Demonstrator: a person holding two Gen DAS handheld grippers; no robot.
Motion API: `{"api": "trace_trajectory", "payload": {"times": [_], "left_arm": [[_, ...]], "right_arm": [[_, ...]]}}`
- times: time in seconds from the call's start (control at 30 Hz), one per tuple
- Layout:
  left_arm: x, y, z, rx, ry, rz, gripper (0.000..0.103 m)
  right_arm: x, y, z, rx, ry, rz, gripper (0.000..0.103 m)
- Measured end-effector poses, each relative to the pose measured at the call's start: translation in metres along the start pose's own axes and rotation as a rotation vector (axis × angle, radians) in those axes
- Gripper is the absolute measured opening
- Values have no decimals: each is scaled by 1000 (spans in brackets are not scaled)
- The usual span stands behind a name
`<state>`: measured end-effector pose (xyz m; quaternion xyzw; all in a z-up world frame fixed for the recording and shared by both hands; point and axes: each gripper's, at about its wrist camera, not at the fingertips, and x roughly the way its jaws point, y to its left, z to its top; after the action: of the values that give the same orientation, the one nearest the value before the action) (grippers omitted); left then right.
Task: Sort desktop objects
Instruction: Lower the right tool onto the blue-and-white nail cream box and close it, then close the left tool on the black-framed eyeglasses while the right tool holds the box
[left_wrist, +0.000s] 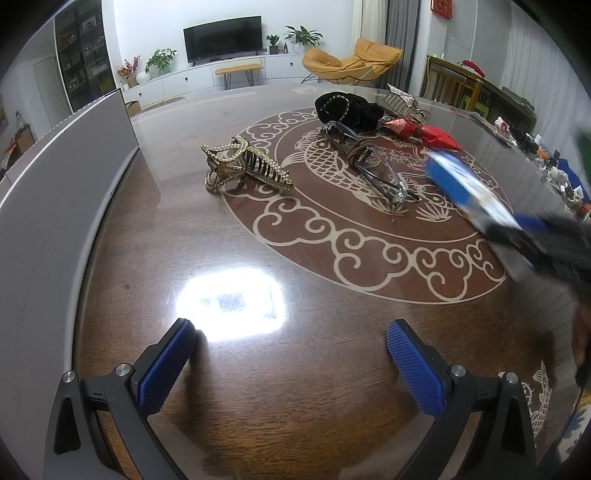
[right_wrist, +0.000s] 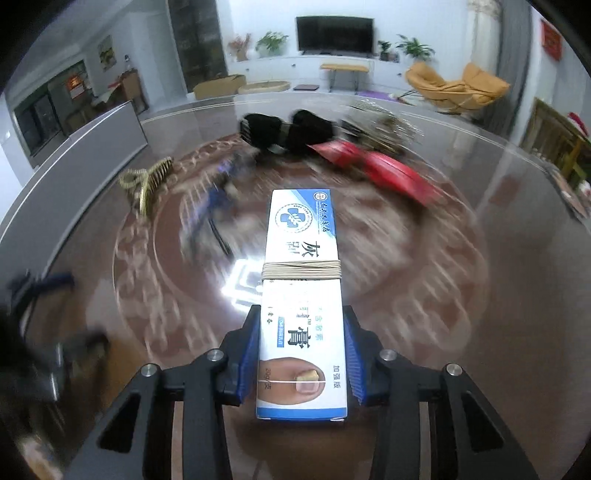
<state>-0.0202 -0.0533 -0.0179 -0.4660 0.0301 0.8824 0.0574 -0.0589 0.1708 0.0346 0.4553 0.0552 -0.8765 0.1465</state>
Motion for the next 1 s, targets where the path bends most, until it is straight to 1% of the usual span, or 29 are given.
{"api": "trace_trajectory", "payload": {"times": [0.03,0.1,0.17,0.2,0.23,0.27,0.3,0.43,0.47,0.5,0.53,0.63,1.0], "left_arm": [[0,0,0,0,0,0,103],[0,0,0,0,0,0,103],[0,0,0,0,0,0,103],[0,0,0,0,0,0,103],[0,0,0,0,0,0,103],[0,0,0,-1,0,0,103],[0,0,0,-1,1,0,103],[0,0,0,2,0,2,103],[0,0,0,2,-1,2,103],[0,0,0,2,-1,2,103],[0,-1,0,2,0,2,103],[1,0,0,1,-1,2,103],[0,-1,0,1,2,6,103]], "right_arm": [[-11,-7,-15,6,-8,-37,41],[-28,-17,-33,25,-15,-79,42],[-36,-29,-44,63,-19,-95,42],[-38,-32,-45,74,-17,-96,46],[-36,-36,-44,80,-20,-89,50],[-34,-39,-42,77,-27,-82,69],[-31,-38,-39,74,-24,-83,82],[-26,-36,-34,58,-29,-90,89],[-23,-34,-35,57,-25,-83,94],[-21,-33,-34,51,-16,-82,103],[-18,-30,-34,46,-2,-87,103],[-25,-28,-34,46,-5,-88,103],[-25,-28,-36,45,-4,-89,103]]}}
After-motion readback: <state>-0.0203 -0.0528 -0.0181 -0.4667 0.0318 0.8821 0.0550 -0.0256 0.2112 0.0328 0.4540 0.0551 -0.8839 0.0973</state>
